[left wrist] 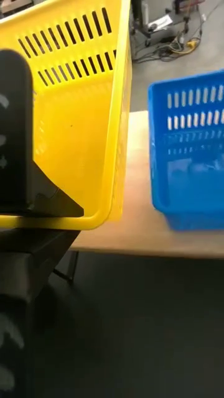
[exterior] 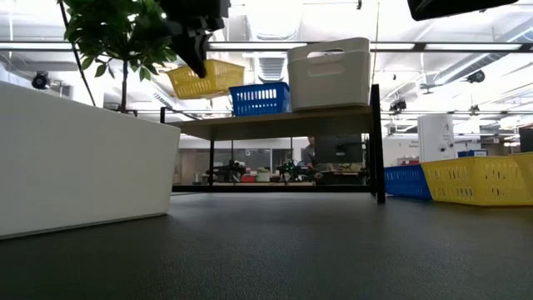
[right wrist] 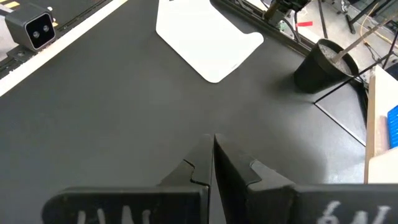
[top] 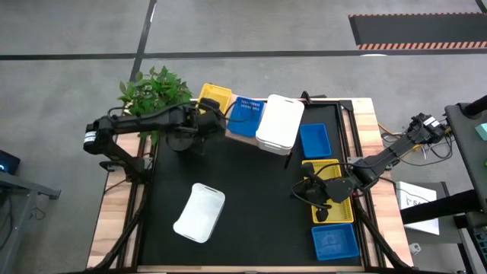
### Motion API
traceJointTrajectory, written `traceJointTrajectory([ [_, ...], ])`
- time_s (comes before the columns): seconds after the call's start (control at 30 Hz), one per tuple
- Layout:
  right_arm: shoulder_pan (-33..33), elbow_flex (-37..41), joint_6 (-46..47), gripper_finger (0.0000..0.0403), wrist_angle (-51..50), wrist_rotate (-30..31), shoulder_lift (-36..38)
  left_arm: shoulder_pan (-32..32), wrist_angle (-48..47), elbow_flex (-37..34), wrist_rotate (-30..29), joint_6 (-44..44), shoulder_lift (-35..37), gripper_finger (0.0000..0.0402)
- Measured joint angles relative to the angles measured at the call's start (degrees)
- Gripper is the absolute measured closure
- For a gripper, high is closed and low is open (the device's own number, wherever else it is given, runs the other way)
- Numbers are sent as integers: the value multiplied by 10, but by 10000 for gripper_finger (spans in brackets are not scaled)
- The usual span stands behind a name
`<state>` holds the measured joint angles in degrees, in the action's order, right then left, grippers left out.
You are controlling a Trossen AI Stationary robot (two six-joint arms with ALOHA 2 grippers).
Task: Stack baskets on shelf by color
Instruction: Put the left yellow bin on the shelf
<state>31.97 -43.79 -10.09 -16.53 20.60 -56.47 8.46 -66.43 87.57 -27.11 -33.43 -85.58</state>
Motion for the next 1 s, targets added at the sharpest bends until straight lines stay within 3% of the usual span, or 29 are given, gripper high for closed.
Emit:
traceJointTrajectory([
  [0.23,0,0,0,394,0,0,0,36,6,-11,31,-1,-3,402],
  [0.5,0,0,0,394,0,0,0,51,64,-36,34,-47,-7,401],
  [1.0,0,0,-4,394,0,0,0,61,61,-43,34,-46,-28,401],
])
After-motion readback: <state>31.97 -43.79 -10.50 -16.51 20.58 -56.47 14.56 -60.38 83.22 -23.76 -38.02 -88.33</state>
